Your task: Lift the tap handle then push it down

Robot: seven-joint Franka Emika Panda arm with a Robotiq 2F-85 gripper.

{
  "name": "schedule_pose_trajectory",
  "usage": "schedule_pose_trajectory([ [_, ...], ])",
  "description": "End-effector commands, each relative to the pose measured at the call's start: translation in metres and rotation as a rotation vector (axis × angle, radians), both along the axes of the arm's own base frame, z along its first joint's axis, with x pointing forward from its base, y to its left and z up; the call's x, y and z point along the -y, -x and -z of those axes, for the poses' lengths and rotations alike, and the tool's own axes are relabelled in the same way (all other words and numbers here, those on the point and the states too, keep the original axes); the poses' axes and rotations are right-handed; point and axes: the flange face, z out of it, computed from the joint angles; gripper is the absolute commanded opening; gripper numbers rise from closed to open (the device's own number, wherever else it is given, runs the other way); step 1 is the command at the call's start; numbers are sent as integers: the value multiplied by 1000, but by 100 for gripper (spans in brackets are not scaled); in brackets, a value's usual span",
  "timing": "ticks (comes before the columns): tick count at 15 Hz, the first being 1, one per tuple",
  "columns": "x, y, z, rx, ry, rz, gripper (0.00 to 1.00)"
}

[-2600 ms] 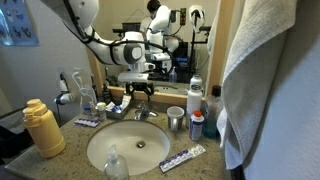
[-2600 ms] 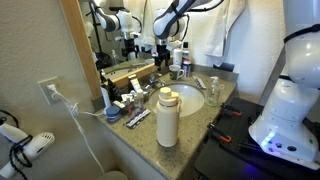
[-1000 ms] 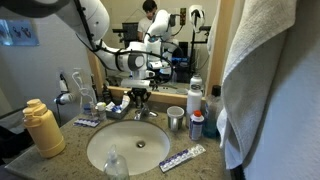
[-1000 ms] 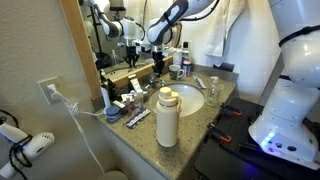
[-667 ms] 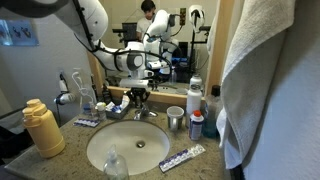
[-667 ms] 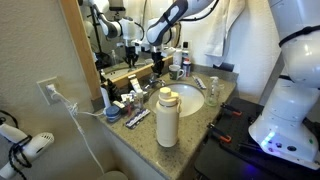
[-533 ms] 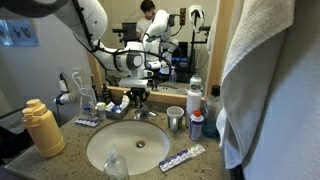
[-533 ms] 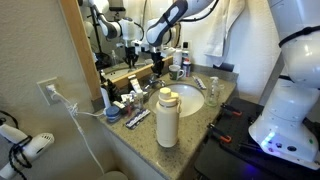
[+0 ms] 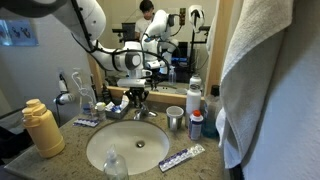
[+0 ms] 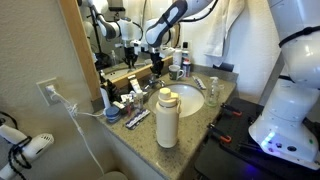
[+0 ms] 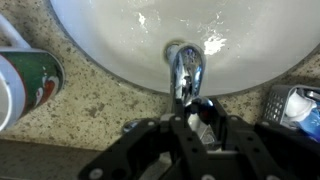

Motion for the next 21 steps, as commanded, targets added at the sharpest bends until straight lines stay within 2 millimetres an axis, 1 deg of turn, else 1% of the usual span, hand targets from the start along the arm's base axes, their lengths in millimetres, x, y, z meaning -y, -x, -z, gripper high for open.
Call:
schedule_pose_trajectory([
  [1,-50,18,9,-66,-60,26,7],
  [7,-53,18,8,-67,-116,80,7],
  [13,-55,19,11,-82,-163,145,7],
  [21,-59,18,7,-72,-223,169,7],
])
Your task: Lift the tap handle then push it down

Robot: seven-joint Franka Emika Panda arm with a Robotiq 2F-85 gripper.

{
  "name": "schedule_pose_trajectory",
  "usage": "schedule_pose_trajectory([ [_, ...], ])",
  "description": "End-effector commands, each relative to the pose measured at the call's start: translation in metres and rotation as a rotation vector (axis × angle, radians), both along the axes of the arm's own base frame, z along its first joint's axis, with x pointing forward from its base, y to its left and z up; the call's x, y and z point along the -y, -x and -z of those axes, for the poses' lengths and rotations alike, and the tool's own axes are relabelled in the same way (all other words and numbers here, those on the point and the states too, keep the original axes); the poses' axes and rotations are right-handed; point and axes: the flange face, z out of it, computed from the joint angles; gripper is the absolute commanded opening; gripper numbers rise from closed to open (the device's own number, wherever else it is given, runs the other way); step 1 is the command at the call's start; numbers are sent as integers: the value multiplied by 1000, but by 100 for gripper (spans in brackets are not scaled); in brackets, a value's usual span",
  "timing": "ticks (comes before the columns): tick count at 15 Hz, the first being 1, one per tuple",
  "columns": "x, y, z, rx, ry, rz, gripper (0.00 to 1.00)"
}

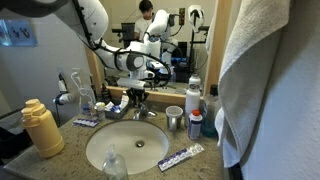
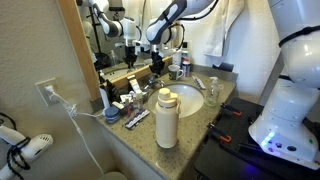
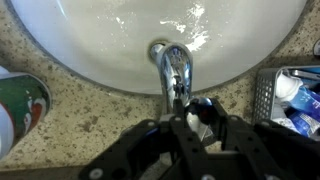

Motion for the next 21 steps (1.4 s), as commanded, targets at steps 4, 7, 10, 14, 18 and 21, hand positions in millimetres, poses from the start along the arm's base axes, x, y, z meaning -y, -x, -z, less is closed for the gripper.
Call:
schedule_pose_trajectory([
  [4,-71,15,5,-67,-147,6,7],
  [7,-71,13,-1,-52,-161,-1,7],
  [10,-72,12,-5,-41,-168,-16,7],
  [14,-76,9,-12,-25,-176,-47,7],
  [18,-76,10,-8,-35,-175,-64,7],
  [21,-76,9,-8,-29,-177,-70,7],
])
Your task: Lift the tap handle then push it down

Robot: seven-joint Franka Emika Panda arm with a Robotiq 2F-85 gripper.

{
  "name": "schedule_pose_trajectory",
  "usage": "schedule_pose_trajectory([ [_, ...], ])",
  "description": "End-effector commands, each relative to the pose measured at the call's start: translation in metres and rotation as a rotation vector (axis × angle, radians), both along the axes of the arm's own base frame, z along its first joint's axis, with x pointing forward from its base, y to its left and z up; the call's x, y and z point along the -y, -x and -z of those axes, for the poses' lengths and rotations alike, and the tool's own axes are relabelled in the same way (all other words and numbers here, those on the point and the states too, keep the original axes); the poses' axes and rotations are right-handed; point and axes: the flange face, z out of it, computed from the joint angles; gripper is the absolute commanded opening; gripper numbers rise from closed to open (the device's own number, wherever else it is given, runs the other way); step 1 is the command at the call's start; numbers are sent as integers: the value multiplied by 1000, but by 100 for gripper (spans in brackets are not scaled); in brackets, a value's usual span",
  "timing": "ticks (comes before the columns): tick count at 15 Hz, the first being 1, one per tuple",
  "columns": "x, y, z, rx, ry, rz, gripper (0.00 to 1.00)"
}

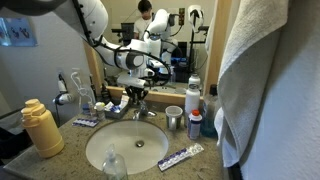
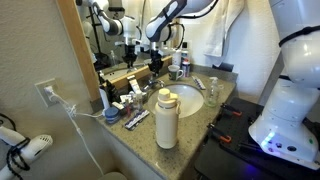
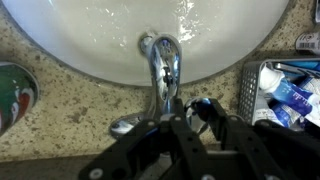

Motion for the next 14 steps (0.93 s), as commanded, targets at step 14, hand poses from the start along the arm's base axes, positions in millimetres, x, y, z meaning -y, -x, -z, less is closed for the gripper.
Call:
schedule_pose_trajectory([
  [14,-67,24,18,-113,-99,-45,7],
])
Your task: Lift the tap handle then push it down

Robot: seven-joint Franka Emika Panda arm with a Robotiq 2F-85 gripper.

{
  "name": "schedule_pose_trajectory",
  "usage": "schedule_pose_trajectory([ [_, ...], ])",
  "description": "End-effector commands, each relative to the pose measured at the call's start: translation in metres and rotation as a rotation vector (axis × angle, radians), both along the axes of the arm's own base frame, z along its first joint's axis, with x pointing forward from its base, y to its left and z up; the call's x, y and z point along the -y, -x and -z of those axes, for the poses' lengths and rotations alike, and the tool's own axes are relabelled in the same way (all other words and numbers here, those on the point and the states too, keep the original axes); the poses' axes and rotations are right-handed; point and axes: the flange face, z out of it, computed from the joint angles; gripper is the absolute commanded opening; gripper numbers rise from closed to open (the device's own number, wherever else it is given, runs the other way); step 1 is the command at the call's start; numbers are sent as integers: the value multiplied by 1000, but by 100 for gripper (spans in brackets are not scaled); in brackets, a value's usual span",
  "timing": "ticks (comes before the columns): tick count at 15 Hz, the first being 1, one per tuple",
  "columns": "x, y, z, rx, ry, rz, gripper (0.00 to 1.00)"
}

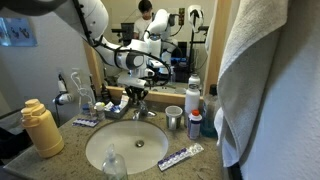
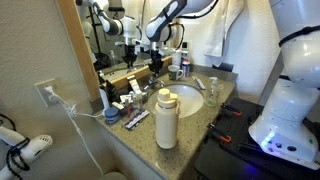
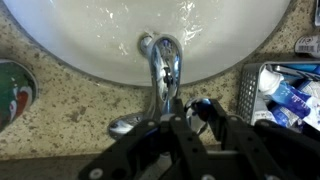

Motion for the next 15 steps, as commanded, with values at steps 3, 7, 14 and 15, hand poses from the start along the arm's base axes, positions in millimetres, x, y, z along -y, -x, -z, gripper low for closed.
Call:
schedule_pose_trajectory([
  [3,-60,31,25,-138,-63,5,7],
  [7,-47,41,35,-158,8,79,7],
  [14,-42,51,43,-161,120,167,7],
  [15,-41,53,43,-159,123,175,7],
])
